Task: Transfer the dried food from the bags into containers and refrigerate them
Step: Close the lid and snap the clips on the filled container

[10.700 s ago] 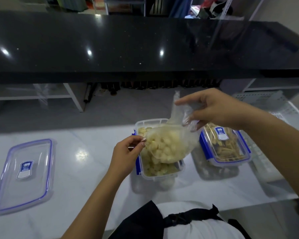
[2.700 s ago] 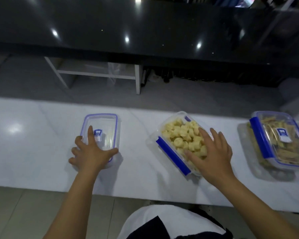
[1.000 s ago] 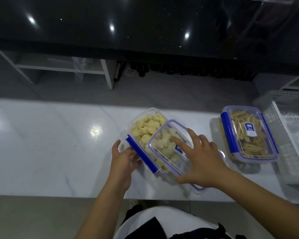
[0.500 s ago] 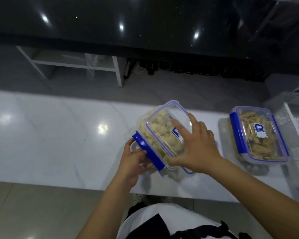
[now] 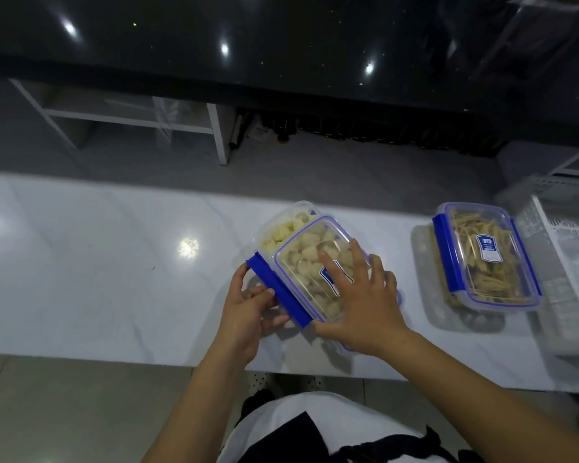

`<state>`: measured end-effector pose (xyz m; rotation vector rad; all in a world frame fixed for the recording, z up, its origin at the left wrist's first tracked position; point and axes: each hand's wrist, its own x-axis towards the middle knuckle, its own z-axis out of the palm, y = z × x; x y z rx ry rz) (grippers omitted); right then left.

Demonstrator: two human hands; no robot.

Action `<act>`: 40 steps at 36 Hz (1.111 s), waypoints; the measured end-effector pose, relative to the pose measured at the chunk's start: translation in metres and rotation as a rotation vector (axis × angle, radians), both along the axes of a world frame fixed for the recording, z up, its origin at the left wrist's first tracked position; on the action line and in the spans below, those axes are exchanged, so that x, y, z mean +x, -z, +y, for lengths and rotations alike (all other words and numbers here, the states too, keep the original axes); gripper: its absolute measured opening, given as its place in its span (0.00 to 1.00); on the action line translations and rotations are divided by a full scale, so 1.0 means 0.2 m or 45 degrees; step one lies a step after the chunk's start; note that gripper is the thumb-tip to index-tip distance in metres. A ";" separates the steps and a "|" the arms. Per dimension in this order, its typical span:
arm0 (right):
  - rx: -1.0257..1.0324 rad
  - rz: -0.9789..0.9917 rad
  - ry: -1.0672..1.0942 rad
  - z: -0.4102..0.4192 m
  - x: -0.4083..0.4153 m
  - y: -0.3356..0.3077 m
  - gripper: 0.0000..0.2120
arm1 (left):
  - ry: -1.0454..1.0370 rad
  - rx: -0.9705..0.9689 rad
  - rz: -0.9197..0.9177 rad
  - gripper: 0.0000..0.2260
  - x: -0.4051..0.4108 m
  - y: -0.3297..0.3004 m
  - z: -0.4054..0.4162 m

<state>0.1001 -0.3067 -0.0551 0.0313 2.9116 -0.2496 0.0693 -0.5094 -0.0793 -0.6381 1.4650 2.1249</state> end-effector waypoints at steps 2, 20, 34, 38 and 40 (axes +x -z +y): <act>-0.038 -0.008 0.019 0.00 0.00 -0.02 0.54 | 0.004 -0.011 0.003 0.26 0.00 -0.01 0.01; 0.072 0.016 -0.062 -0.16 -0.25 0.02 0.50 | -0.048 -0.100 0.004 0.27 0.02 -0.02 0.01; -0.014 -0.035 -0.031 -0.10 -0.12 0.05 0.44 | -0.086 -0.155 0.119 0.24 0.02 -0.05 0.04; -0.023 -0.091 -0.035 -0.08 -0.13 0.03 0.33 | -0.035 -0.276 0.242 0.25 0.01 -0.07 0.10; -0.058 -0.143 -0.037 -0.08 -0.11 0.01 0.31 | 0.031 -0.372 0.312 0.30 0.01 -0.06 0.12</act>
